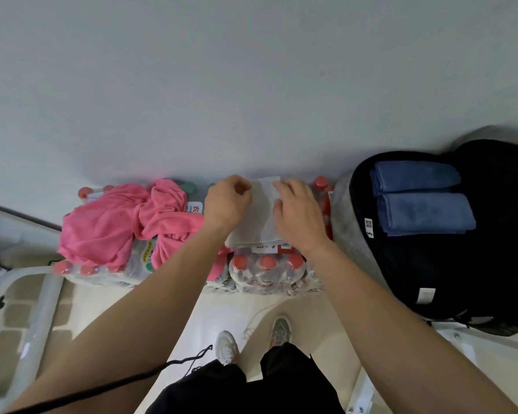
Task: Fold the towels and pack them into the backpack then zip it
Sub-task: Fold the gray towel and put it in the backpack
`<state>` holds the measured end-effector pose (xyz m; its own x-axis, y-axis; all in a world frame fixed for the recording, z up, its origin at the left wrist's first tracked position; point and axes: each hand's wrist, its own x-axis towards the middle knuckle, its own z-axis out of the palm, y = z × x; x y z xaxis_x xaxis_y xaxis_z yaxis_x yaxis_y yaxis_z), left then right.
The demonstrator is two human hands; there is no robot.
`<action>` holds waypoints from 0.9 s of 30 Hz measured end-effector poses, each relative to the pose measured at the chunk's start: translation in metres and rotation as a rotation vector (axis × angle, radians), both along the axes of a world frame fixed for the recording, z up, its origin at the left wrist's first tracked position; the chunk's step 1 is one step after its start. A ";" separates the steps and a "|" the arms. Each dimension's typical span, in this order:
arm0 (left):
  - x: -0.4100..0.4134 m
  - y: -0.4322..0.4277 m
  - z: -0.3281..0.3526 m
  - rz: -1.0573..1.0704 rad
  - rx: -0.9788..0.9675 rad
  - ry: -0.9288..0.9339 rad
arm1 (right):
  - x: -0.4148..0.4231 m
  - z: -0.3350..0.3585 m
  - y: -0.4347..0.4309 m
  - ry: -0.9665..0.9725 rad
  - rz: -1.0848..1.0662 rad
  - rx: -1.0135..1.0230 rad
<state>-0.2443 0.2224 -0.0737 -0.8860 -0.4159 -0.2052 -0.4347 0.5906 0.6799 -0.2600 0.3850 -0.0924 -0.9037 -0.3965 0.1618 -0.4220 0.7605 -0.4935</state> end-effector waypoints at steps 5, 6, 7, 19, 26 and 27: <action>0.021 -0.023 -0.015 0.017 -0.096 -0.148 | -0.005 -0.023 -0.030 -0.021 0.285 0.356; 0.022 -0.023 -0.018 0.015 -0.077 -0.164 | -0.007 -0.031 -0.028 -0.044 0.287 0.417; 0.022 -0.023 -0.021 0.016 -0.066 -0.175 | -0.009 -0.037 -0.023 -0.068 0.288 0.457; 0.014 -0.021 -0.029 -0.024 0.009 -0.271 | -0.014 -0.042 -0.014 -0.223 0.273 0.445; 0.014 -0.043 0.005 -0.349 0.070 -0.182 | -0.042 0.010 -0.025 -0.186 0.375 0.243; 0.013 -0.045 0.013 -0.410 0.058 -0.188 | -0.044 0.021 -0.028 -0.221 0.445 0.291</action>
